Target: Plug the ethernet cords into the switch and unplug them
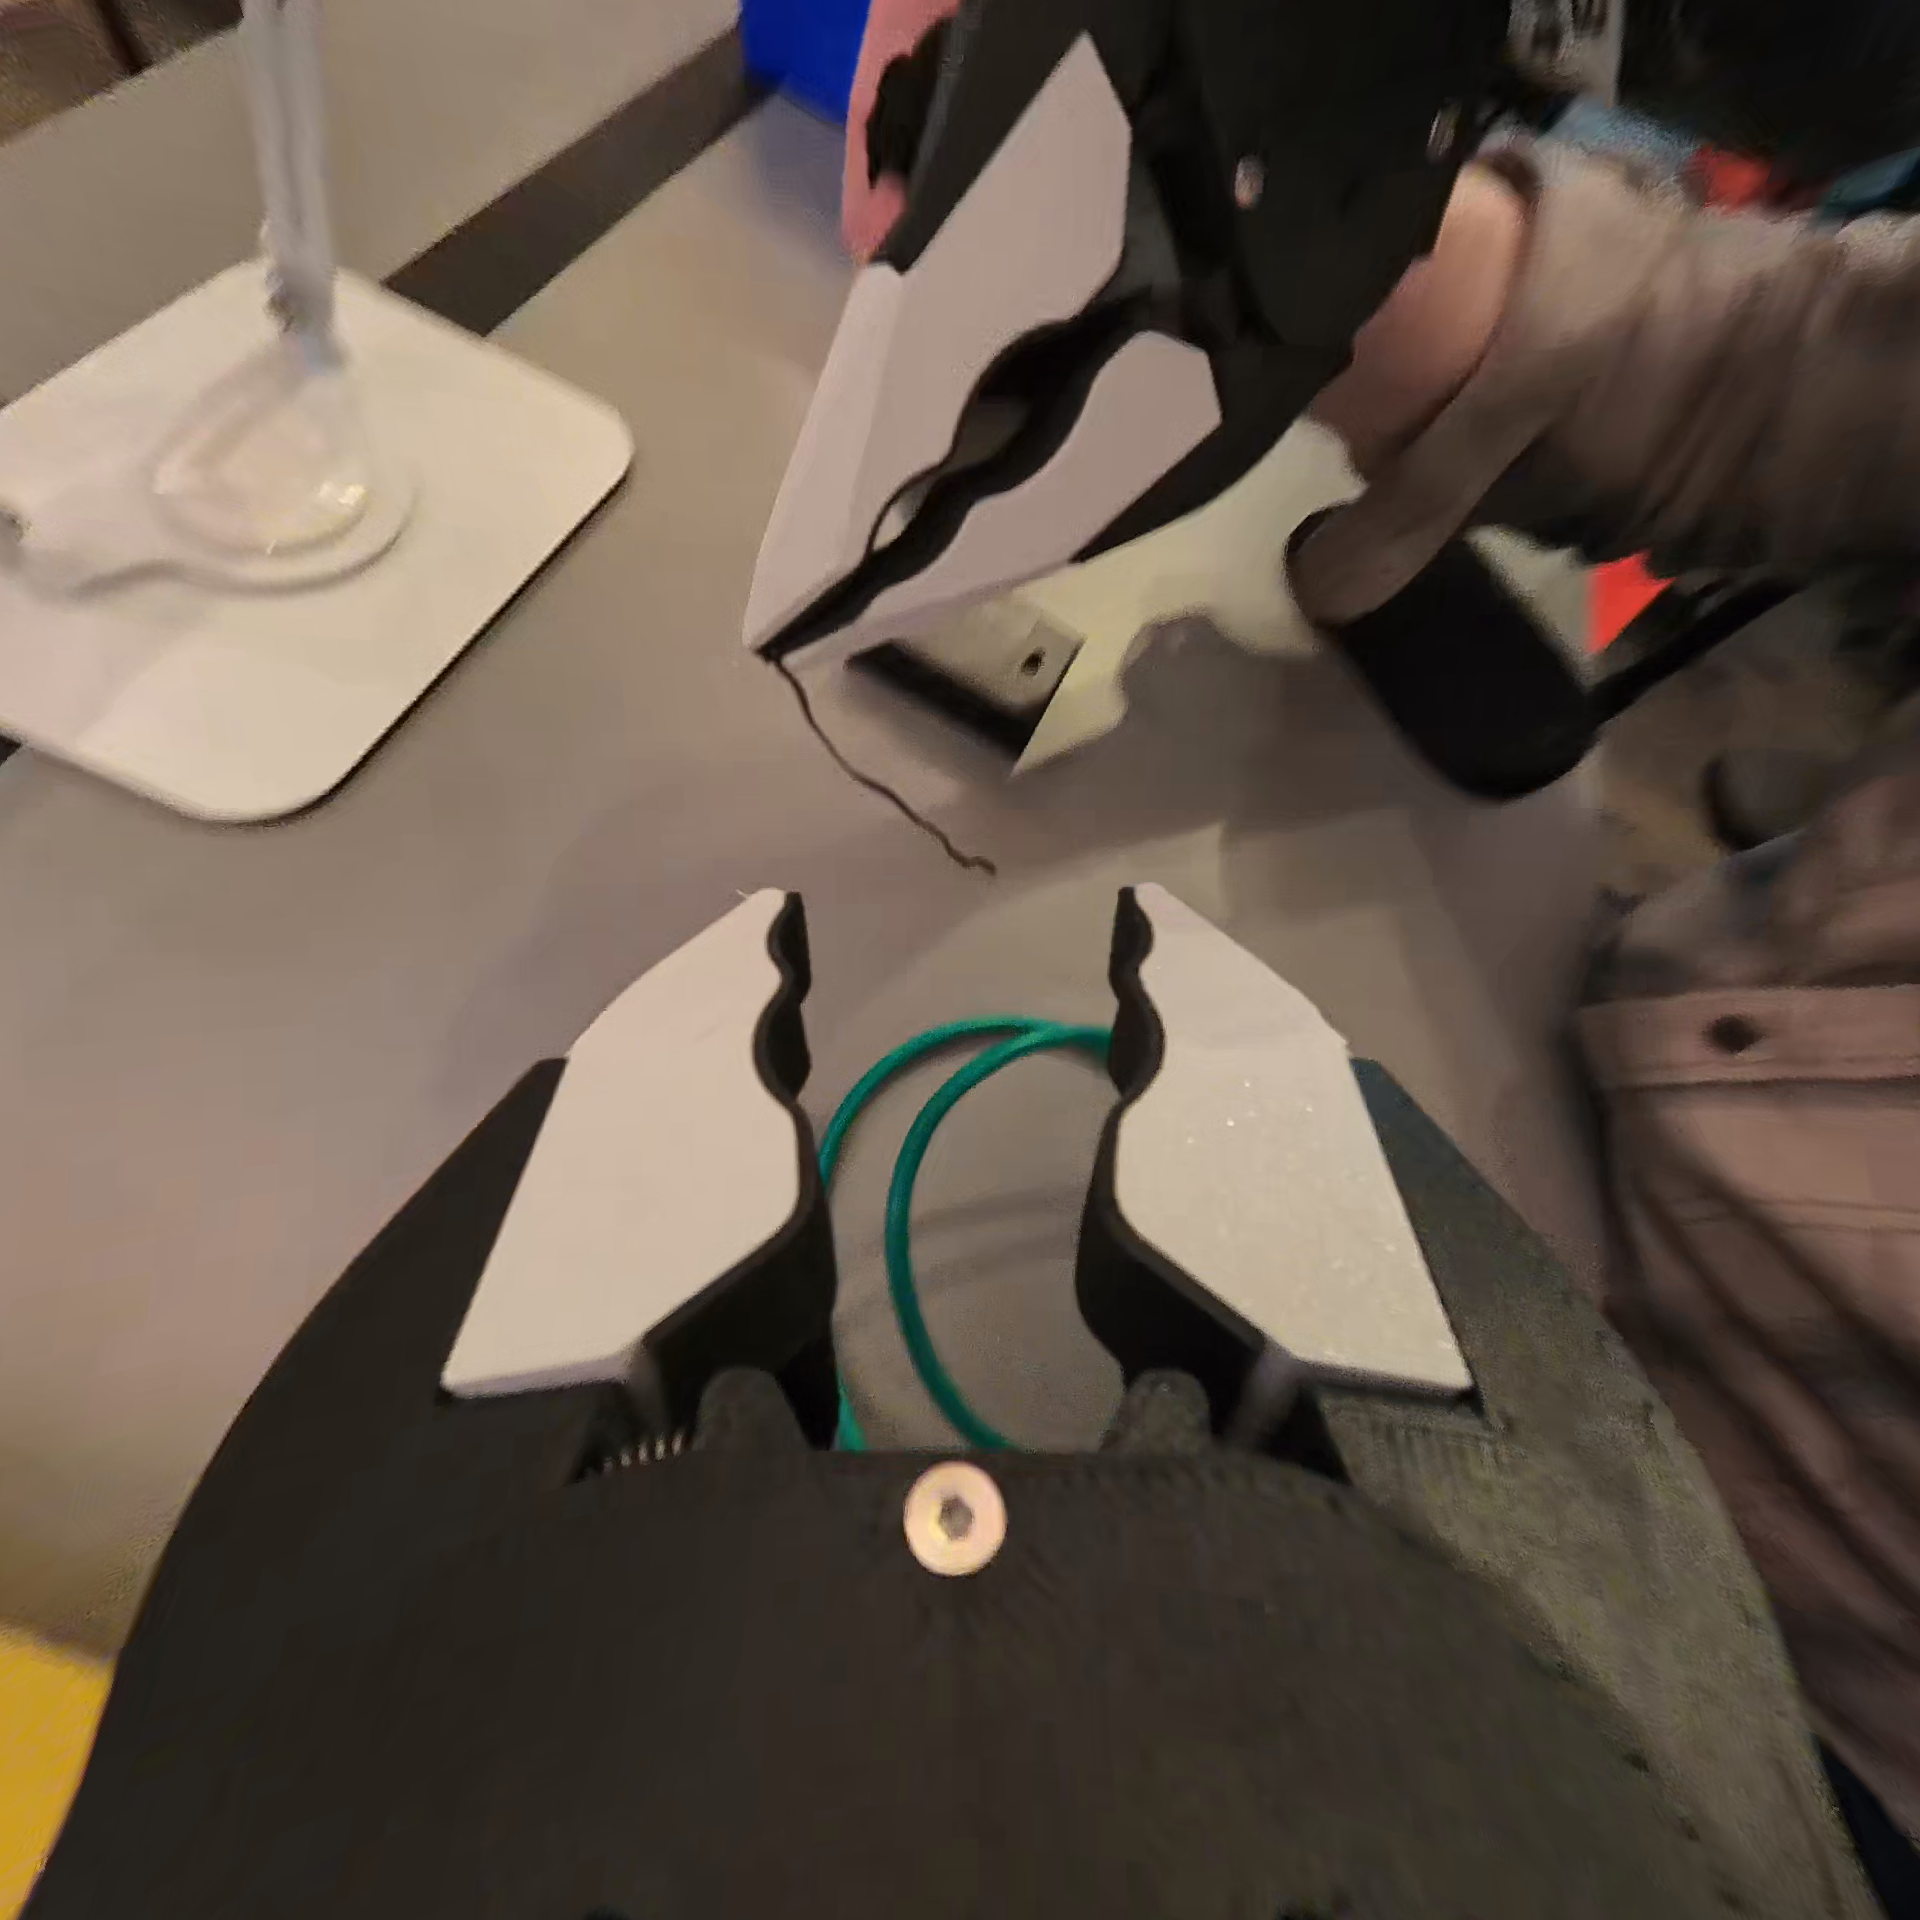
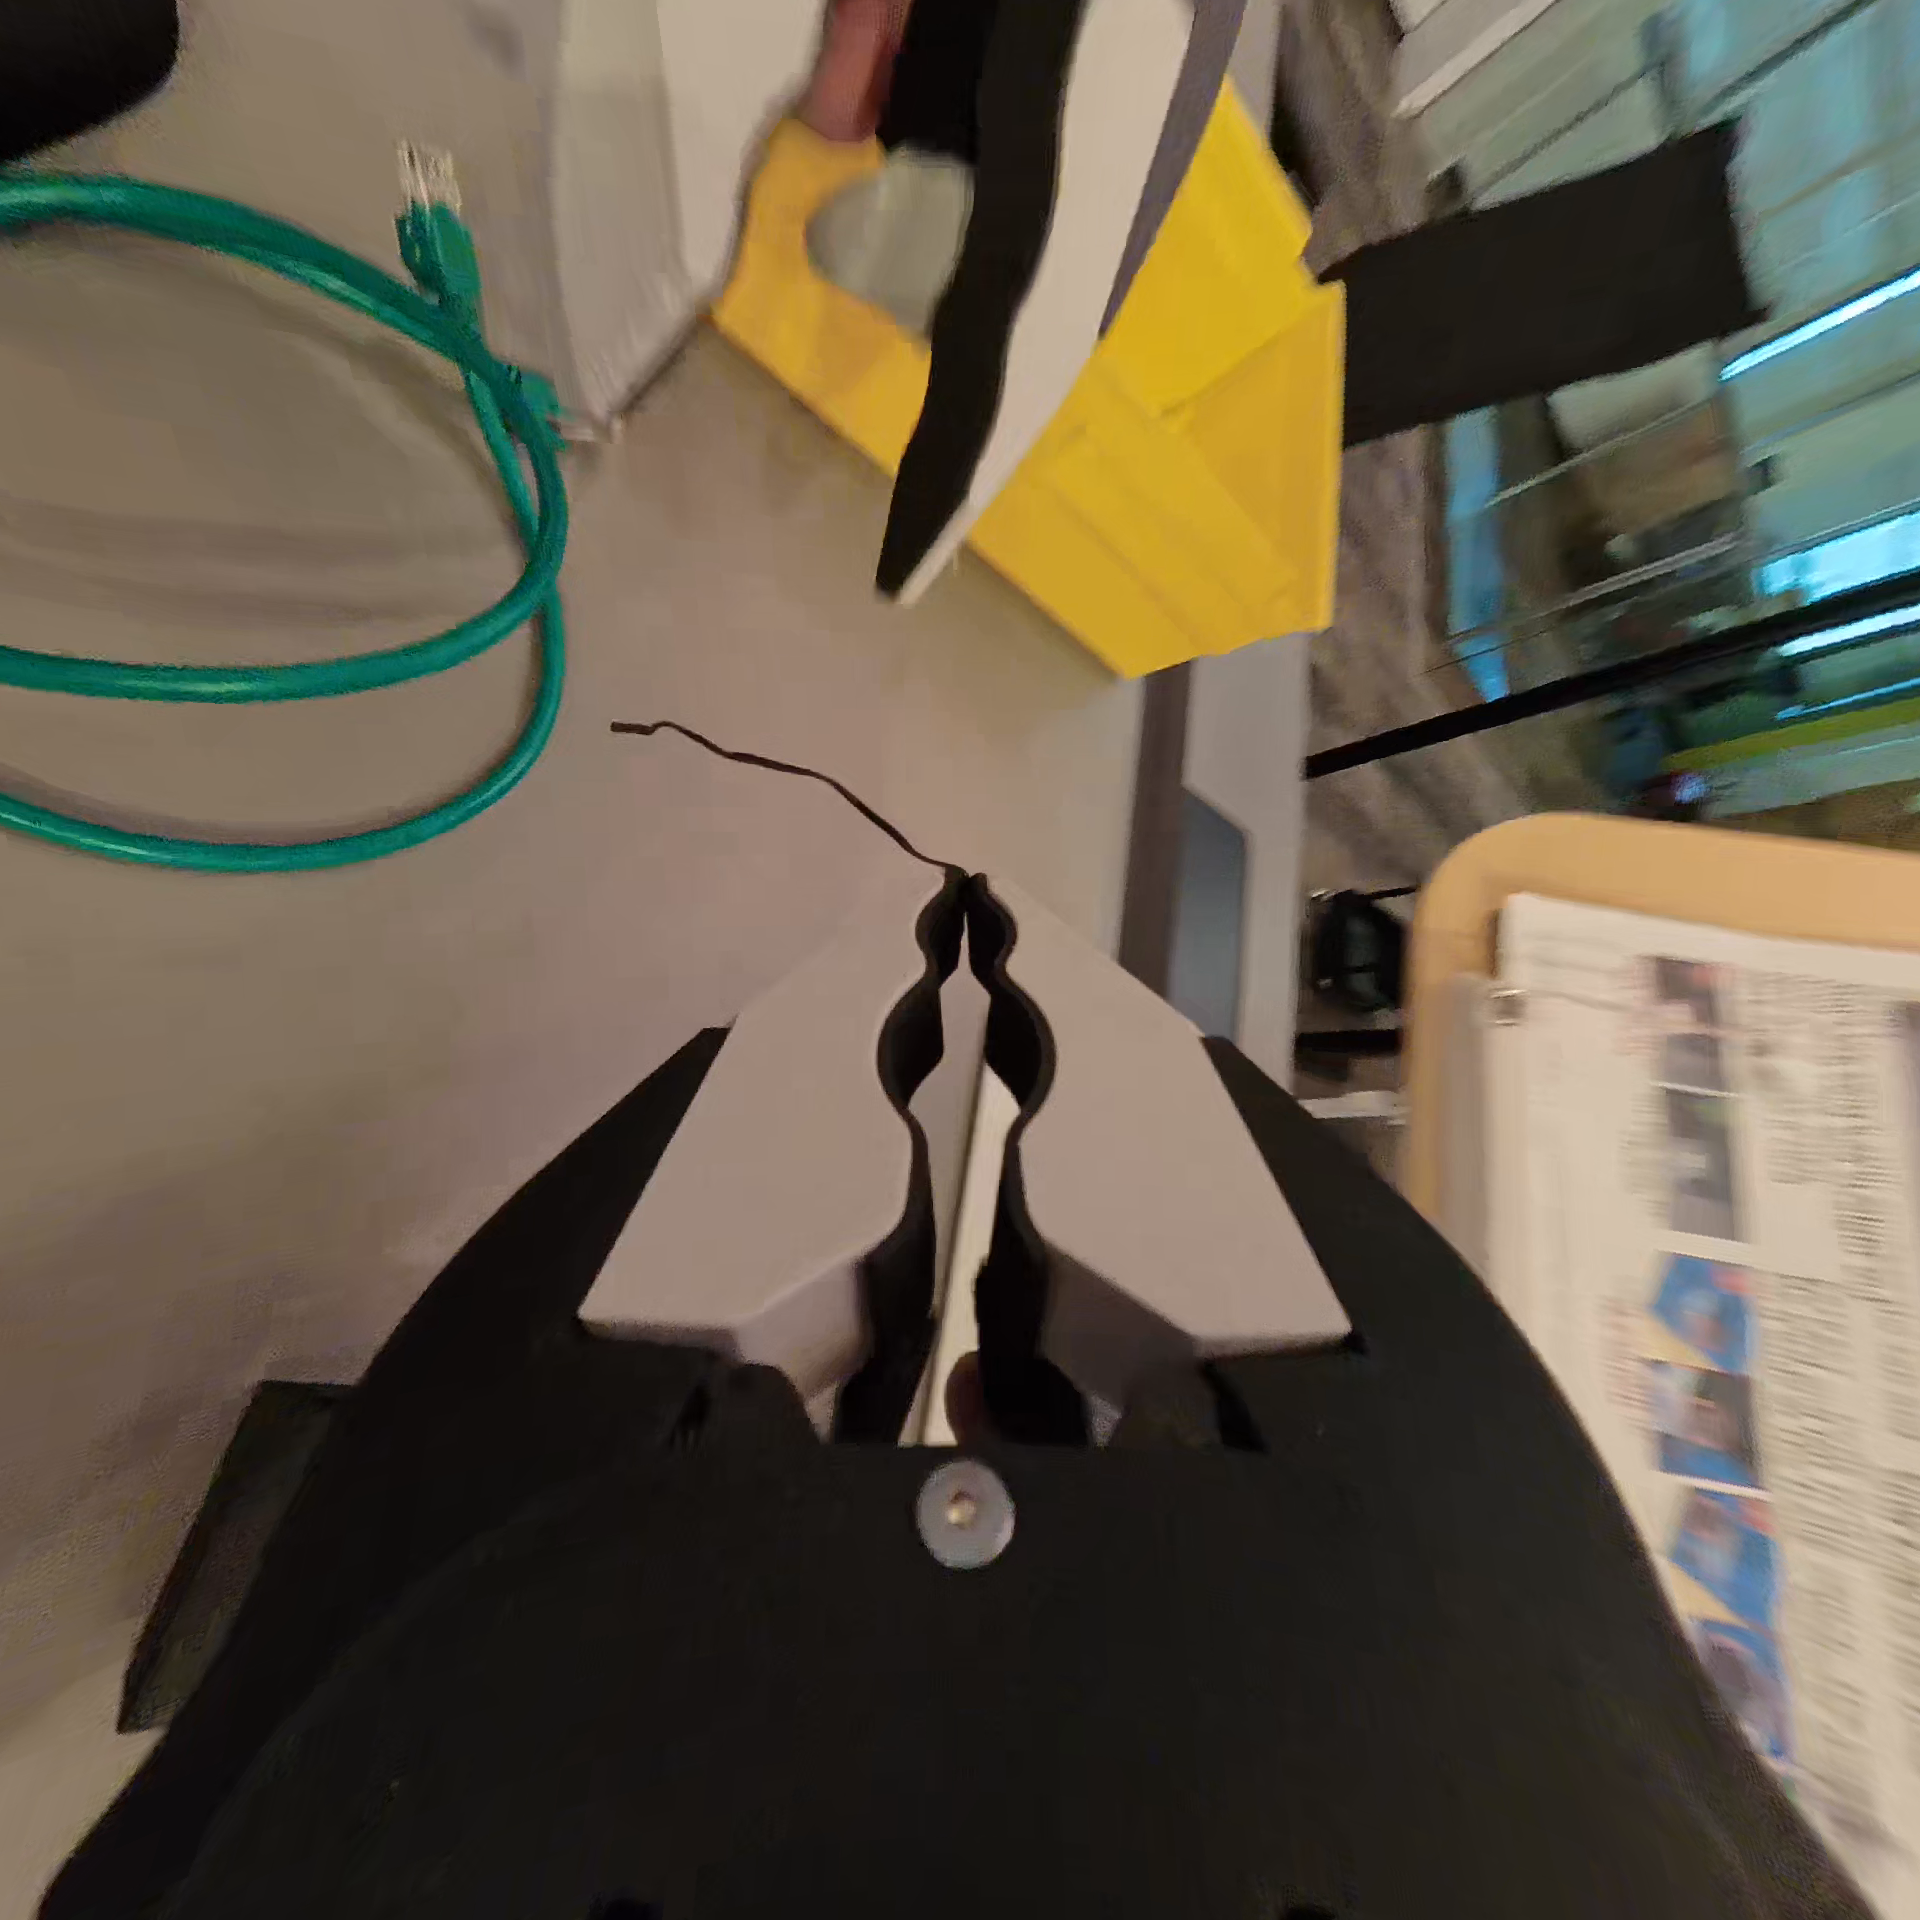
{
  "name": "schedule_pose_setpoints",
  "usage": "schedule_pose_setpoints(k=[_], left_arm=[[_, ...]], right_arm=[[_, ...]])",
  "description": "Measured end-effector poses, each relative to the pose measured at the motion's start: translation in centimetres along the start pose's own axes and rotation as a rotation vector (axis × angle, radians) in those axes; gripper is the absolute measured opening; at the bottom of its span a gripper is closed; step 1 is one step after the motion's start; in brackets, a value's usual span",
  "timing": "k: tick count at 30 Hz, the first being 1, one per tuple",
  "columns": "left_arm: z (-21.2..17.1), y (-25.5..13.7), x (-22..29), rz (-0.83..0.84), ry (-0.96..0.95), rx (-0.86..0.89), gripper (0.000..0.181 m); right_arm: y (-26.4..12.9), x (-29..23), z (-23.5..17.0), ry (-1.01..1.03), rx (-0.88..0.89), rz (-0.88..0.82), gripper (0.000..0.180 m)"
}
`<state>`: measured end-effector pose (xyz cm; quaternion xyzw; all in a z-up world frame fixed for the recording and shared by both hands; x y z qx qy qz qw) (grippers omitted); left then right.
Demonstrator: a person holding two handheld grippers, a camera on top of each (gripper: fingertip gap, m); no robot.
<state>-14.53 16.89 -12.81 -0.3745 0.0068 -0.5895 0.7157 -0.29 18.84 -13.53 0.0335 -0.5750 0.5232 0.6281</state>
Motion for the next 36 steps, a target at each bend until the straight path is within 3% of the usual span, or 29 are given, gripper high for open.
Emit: schedule_pose_setpoints(k=[1, 5, 7, 10, 14, 19, 29, 36], left_arm=[[0.6, 0.3, 0.4, -0.037, -0.006, 0.015, 0.054], [2.0, 2.1, 2.1, -0.183, -0.003, 0.031, 0.040], [2.5, 2.4, 3.0, -0.238, 0.010, 0.083, 0.014], [3.5, 1.7, 3.9, -0.286, 0.027, 0.206, 0.001], [4.1, 1.2, 5.2, -0.234, 0.148, 0.266, 0.000], [5.6, 0.4, 6.9, -0.047, 0.357, 0.358, 0.000], [6.8, -0.6, 8.0, 0.200, 0.599, 0.402, 0.000], [6.9, -0.2, 7.4, 0.260, 0.616, 0.309, 0.000]], right_arm=[[-0.9, 0.5, 0.6, -0.028, 0.012, -0.032, 0.000], [-3.9, 2.1, 2.9, -0.084, 0.048, -0.134, 0.000], [-4.9, 2.6, 3.5, -0.088, 0.061, -0.168, 0.000], [-6.0, 3.0, 3.8, -0.081, 0.077, -0.196, 0.000], [-6.9, 3.6, 4.2, 0.045, 0.156, -0.204, 0.000], [-7.3, 4.0, 4.1, 0.385, 0.342, -0.194, 0.000], [-7.1, 3.8, 2.6, 0.986, 0.786, 0.077, 0.000], [-7.9, 4.2, 3.0, 0.993, 0.793, -0.008, 0.000]])
Point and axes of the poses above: each gripper's, where its closed fingertips meet, y out along the fingers, z out of its top, x = y × z across the jaws, the point moved 7 cm from there along -y, back along the fingers, and after that the axes turned 13 degrees about -y, right-handed, at the moved point
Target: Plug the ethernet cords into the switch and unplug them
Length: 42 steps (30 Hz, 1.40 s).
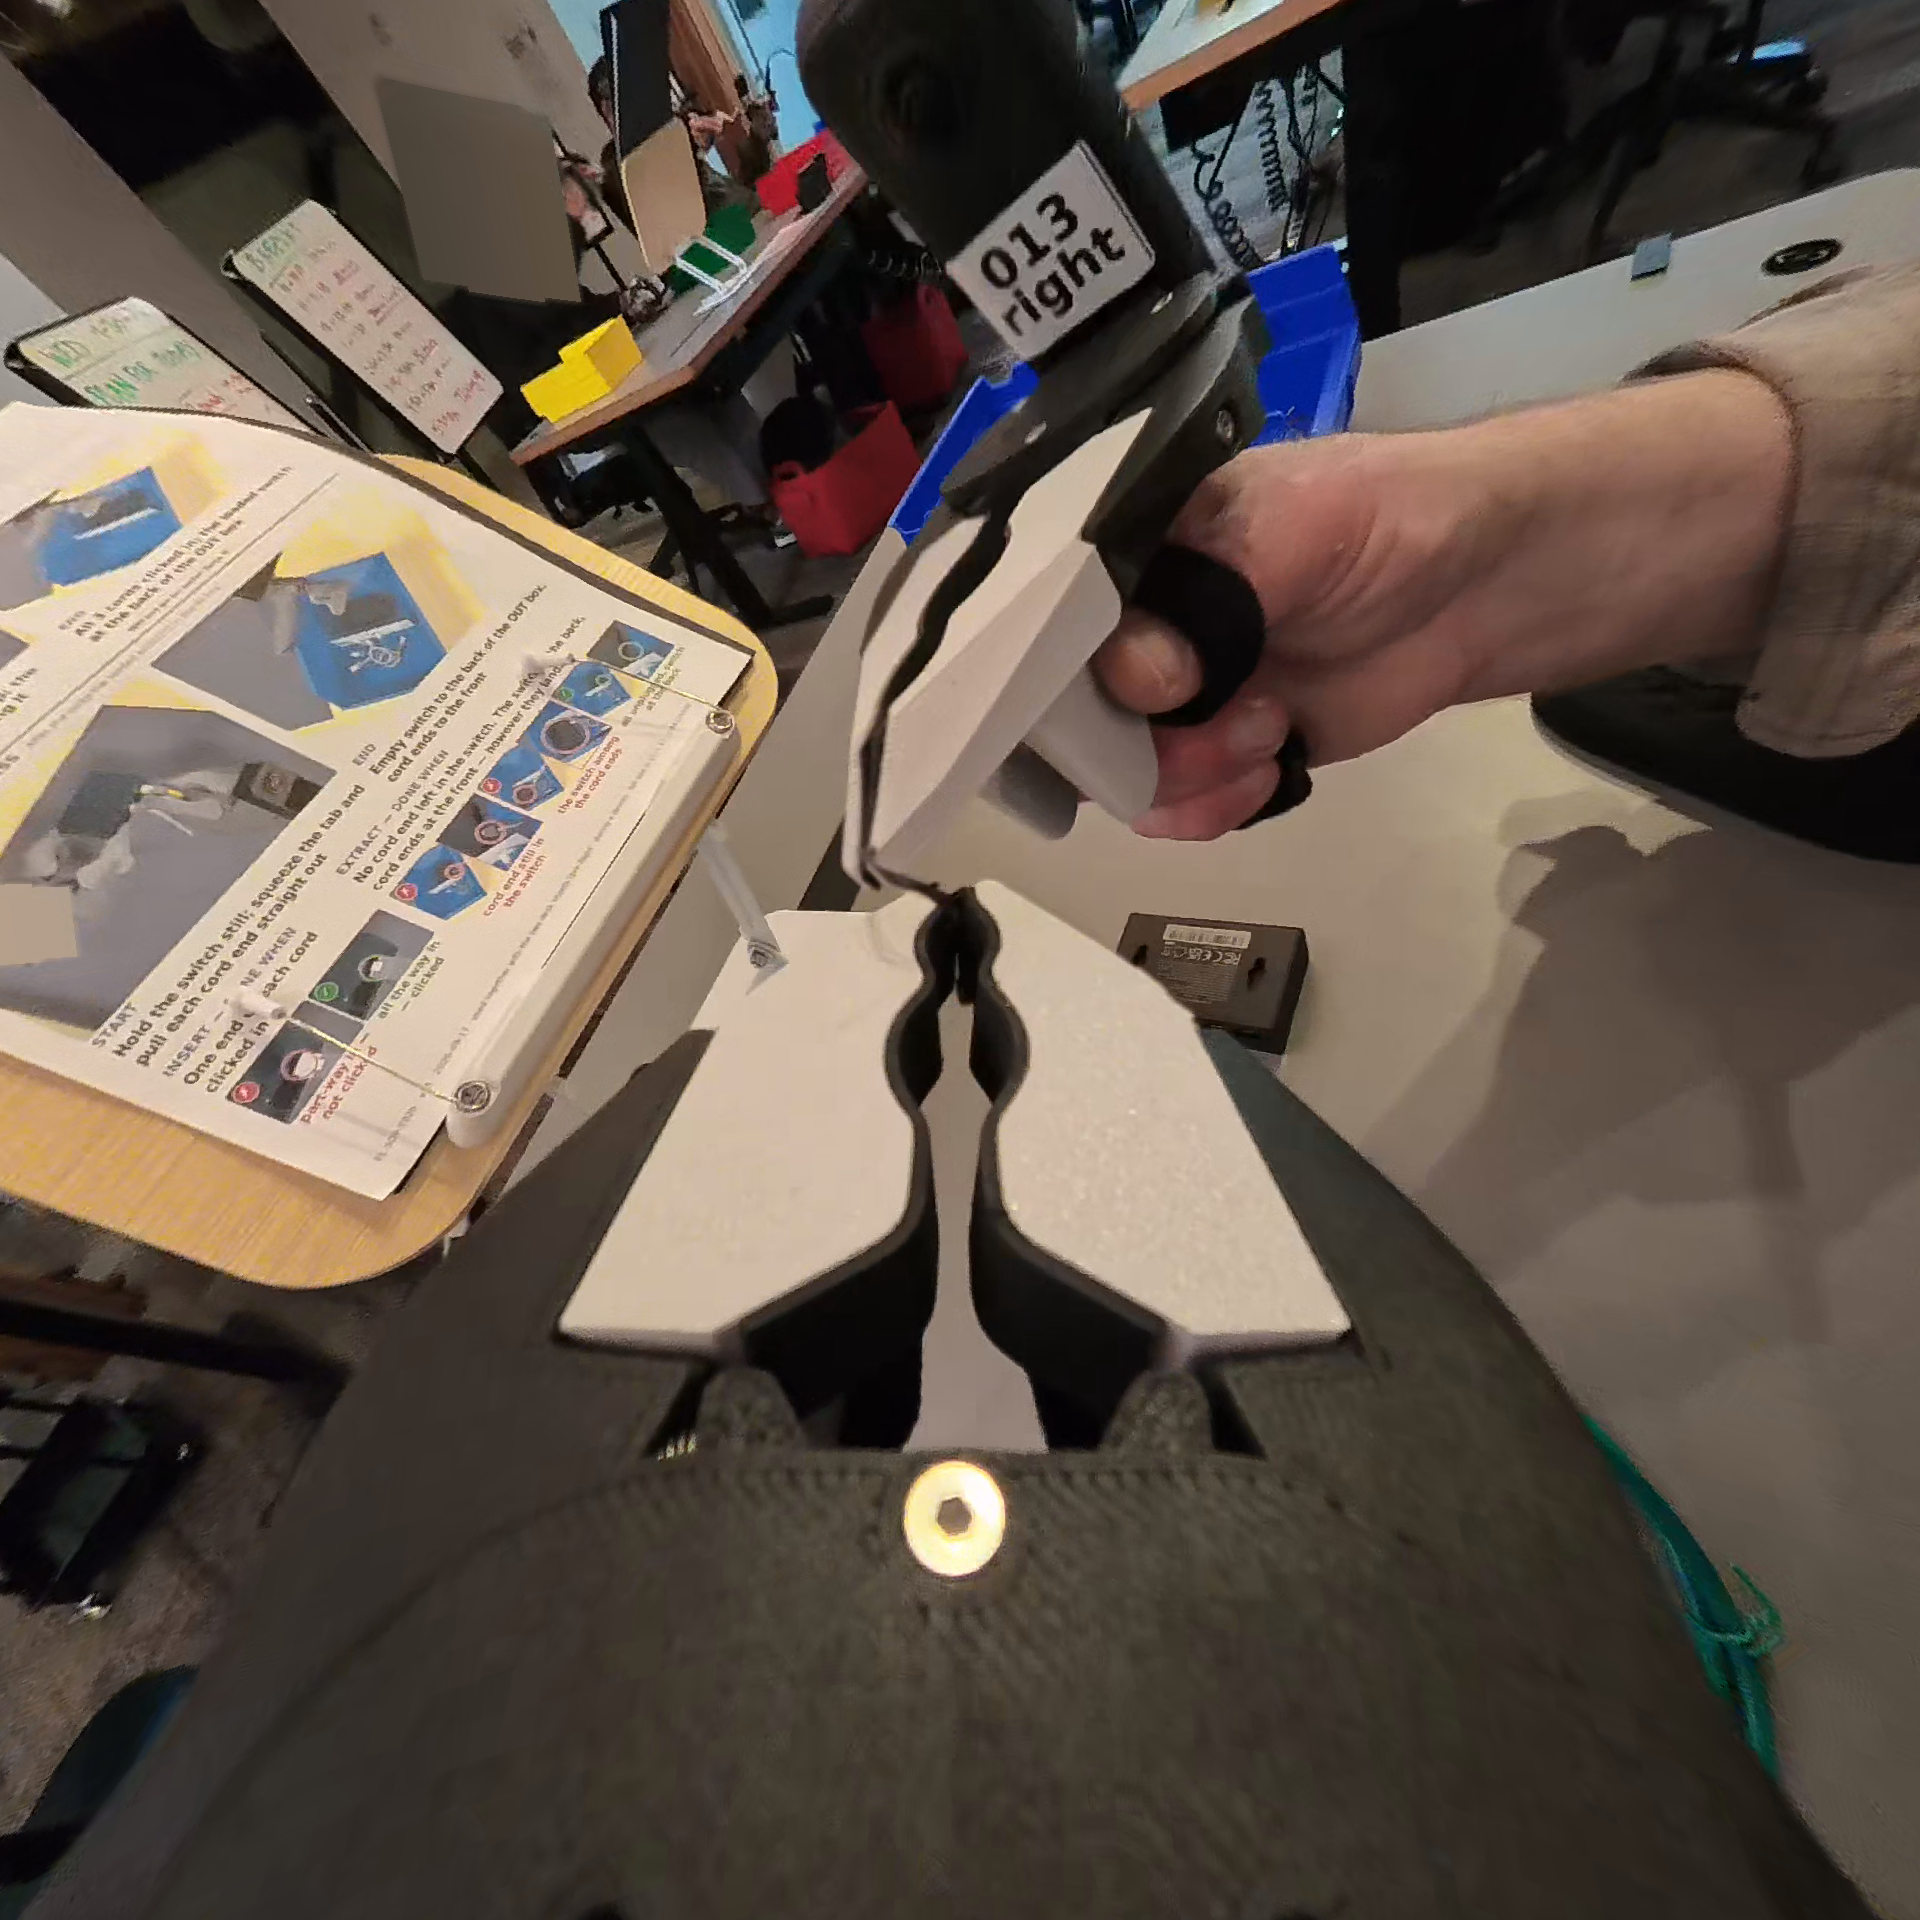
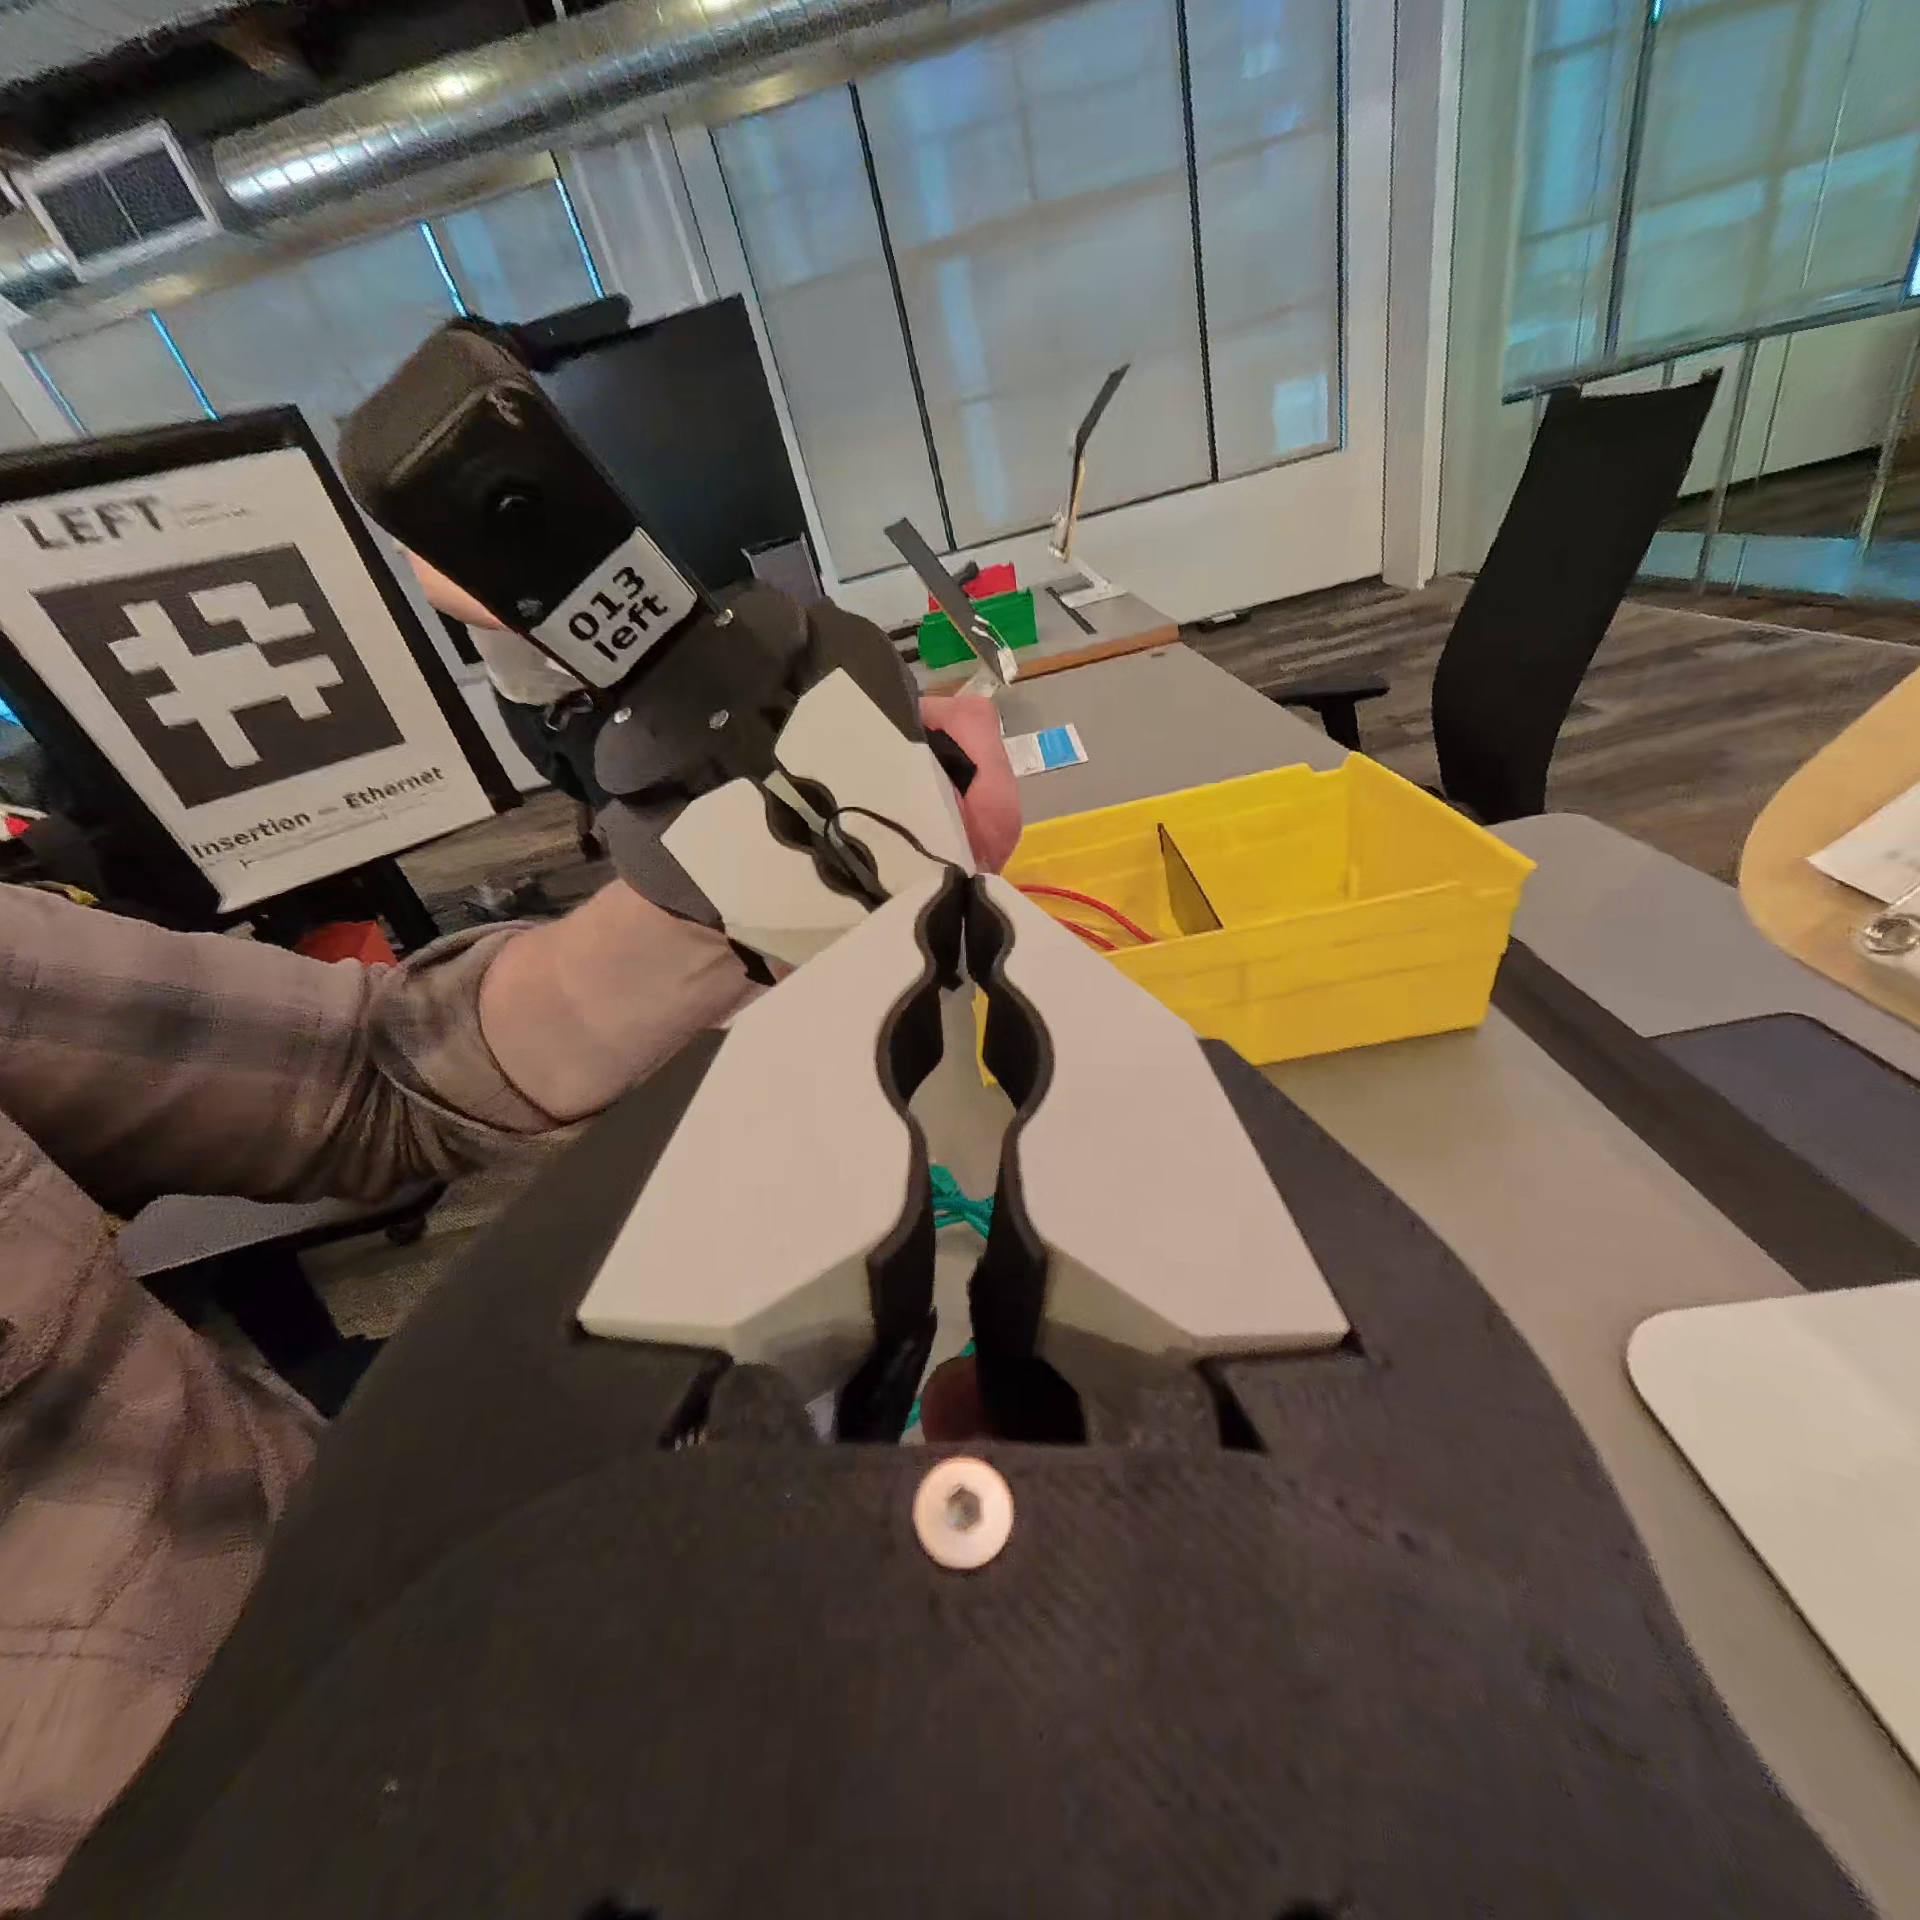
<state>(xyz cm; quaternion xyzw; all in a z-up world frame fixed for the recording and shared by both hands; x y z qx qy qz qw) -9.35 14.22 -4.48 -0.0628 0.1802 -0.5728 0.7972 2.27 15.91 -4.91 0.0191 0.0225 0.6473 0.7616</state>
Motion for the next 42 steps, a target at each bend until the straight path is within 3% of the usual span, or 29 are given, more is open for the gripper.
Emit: schedule_pose_setpoints(k=[4, 10, 14, 18, 22, 35, 42], left_arm=[[0.2, 0.0, 0.2, 0.005, 0.000, 0.005, 0.000], [0.4, -1.7, 0.7, -0.078, -0.080, 0.082, 0.038], [2.0, -3.1, 0.4, -0.179, -0.182, 0.217, 0.053], [2.8, -2.8, 0.6, -0.178, -0.131, 0.259, 0.055], [2.8, -2.1, 1.2, -0.173, -0.083, 0.256, 0.045], [2.1, -1.2, 1.2, -0.186, -0.062, 0.202, 0.026], [2.1, -1.7, 1.3, -0.161, -0.100, 0.181, 0.052]], right_arm=[[-0.1, -0.3, 0.9, -0.016, 0.002, -0.019, 0.000], [-1.2, -0.6, 2.0, -0.065, 0.005, -0.034, 0.000], [-1.1, -1.1, 2.5, -0.144, -0.037, 0.003, 0.000], [-0.5, -1.9, 3.0, -0.108, -0.020, 0.090, 0.000], [-0.1, -2.2, 2.8, -0.055, -0.013, 0.150, 0.000], [0.5, -3.1, 2.3, -0.054, -0.025, 0.178, 0.000], [-0.5, -1.6, 2.8, 0.000, 0.043, 0.134, 0.000]])
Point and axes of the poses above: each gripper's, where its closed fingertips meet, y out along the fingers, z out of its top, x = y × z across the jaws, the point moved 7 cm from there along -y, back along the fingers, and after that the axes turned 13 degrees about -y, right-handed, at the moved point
